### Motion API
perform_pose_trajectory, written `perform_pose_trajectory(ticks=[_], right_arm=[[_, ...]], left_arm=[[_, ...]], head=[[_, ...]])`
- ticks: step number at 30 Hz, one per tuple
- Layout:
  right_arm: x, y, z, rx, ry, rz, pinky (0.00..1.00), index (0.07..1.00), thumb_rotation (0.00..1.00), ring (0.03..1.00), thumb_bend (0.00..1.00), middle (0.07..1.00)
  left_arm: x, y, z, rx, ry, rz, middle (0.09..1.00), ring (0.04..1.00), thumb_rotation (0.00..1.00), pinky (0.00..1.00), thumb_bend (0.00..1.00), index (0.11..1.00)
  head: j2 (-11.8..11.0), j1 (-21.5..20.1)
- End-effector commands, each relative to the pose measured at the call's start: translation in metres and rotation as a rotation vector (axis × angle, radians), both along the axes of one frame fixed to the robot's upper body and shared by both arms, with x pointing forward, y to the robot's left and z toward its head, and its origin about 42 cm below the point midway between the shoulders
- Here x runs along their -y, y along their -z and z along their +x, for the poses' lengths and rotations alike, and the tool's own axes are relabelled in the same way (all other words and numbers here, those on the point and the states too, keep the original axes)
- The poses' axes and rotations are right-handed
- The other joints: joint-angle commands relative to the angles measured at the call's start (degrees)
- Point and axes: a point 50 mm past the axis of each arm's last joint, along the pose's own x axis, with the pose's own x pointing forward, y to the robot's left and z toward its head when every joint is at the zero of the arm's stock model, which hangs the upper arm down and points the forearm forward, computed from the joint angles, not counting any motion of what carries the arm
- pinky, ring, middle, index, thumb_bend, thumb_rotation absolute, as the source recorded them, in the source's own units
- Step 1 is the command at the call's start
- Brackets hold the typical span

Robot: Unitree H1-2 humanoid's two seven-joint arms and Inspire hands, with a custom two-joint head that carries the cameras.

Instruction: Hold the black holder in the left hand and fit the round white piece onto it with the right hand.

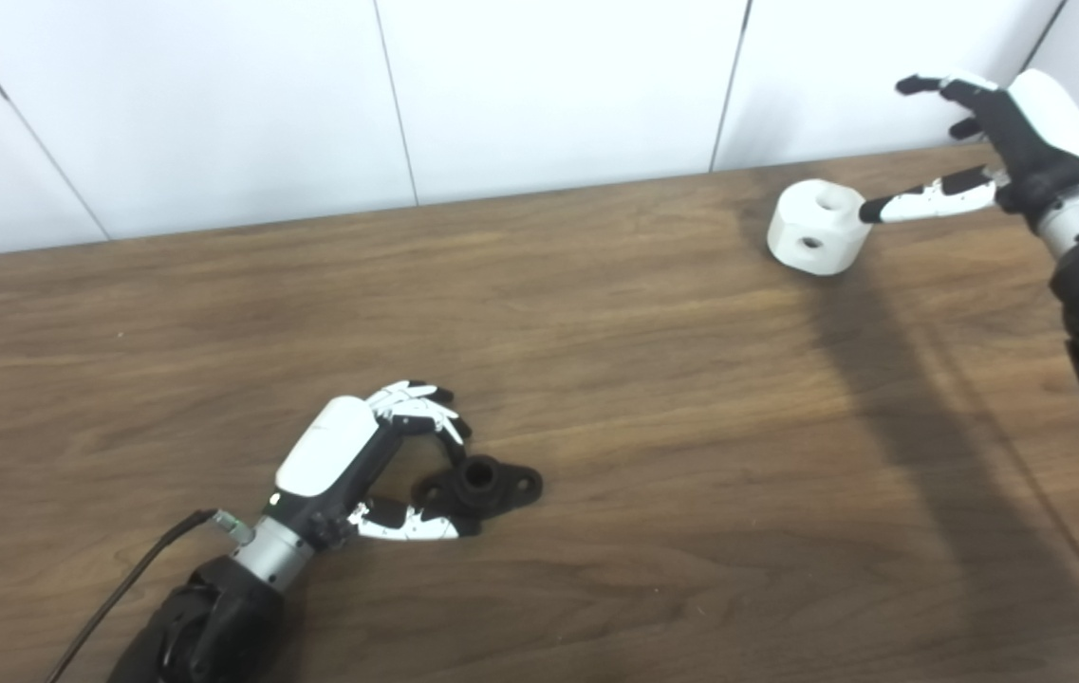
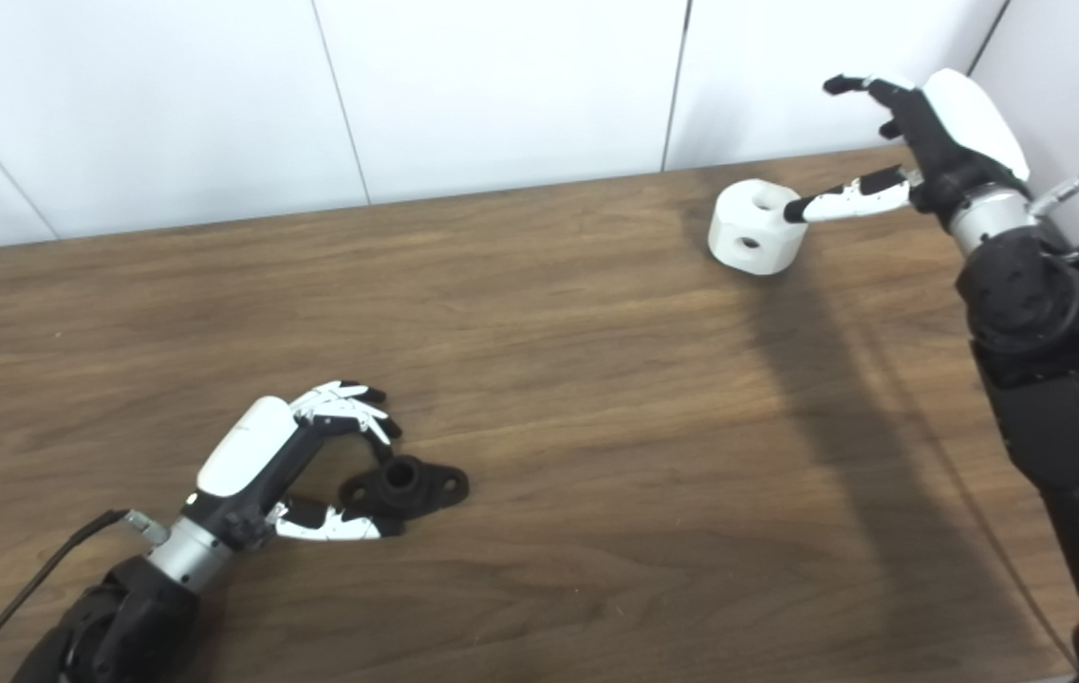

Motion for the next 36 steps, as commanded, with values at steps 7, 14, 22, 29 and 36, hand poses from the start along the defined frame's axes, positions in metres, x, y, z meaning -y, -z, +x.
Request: perform_pose_trajectory(ticks=[7, 14, 22, 29, 36], right_arm=[[0.017, -0.033, 0.013, 0.043, 0.037, -0.075, 0.79, 0.839, 0.34, 0.941, 0.91, 0.908], [0.020, -0.031, 0.023, -0.019, 0.037, -0.064, 0.77, 0.826, 0.33, 0.948, 0.94, 0.922], [0.020, -0.033, 0.037, -0.103, 0.042, -0.064, 0.81, 0.844, 0.38, 0.970, 0.96, 0.939], [0.017, -0.031, 0.051, -0.171, 0.058, -0.080, 0.77, 0.825, 0.36, 0.960, 0.96, 0.941], [0.017, -0.024, 0.057, -0.211, 0.089, -0.082, 0.80, 0.825, 0.34, 0.963, 0.95, 0.939]], left_arm=[[-0.018, 0.019, -0.008, -0.069, -0.026, 0.059, 0.687, 0.818, 0.04, 0.86, 0.52, 0.483], [-0.021, 0.019, -0.009, -0.083, -0.028, 0.065, 0.690, 0.822, 0.04, 0.86, 0.52, 0.483], [-0.022, 0.019, -0.010, -0.086, -0.022, 0.061, 0.689, 0.818, 0.04, 0.86, 0.52, 0.483], [-0.021, 0.020, -0.010, -0.095, -0.024, 0.067, 0.689, 0.814, 0.04, 0.85, 0.52, 0.483], [-0.024, 0.022, -0.012, -0.089, -0.026, 0.067, 0.685, 0.807, 0.04, 0.84, 0.52, 0.483]], head=[[-0.70, -2.20], [-2.25, -3.75], [-3.86, -4.41], [-6.06, -6.62], [-7.68, -8.21]])
